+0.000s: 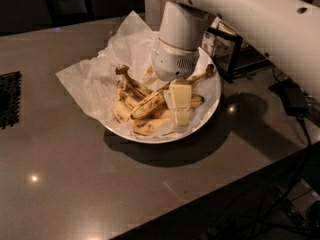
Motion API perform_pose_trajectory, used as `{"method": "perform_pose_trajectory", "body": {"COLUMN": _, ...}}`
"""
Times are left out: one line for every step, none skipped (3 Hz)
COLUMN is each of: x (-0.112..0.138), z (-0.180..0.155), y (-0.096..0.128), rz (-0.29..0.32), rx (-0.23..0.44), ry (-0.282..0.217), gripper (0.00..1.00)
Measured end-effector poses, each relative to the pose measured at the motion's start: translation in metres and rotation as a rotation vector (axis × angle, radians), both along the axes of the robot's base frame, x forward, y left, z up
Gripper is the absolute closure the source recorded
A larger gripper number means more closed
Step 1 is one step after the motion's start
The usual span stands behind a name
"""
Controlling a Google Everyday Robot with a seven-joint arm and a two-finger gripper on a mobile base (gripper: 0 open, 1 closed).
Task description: Pick banana from white bowl
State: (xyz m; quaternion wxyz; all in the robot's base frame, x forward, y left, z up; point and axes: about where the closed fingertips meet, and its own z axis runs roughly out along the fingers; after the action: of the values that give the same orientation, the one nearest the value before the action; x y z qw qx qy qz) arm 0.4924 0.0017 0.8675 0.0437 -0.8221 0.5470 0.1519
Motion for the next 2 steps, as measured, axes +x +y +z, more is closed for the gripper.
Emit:
{"method": "perform_pose_trajectory", "body": {"x": 0.0, "z": 0.0, "y": 0.0, "rz": 0.0, "rx": 0.0, "ry": 0.0, "gripper": 0.19}}
{"method": "perform_pose_trajectory", "body": {"x": 0.0, "z": 0.0, "y": 0.0, "rz": 0.0, "rx": 0.0, "ry": 0.0, "gripper": 0.42}}
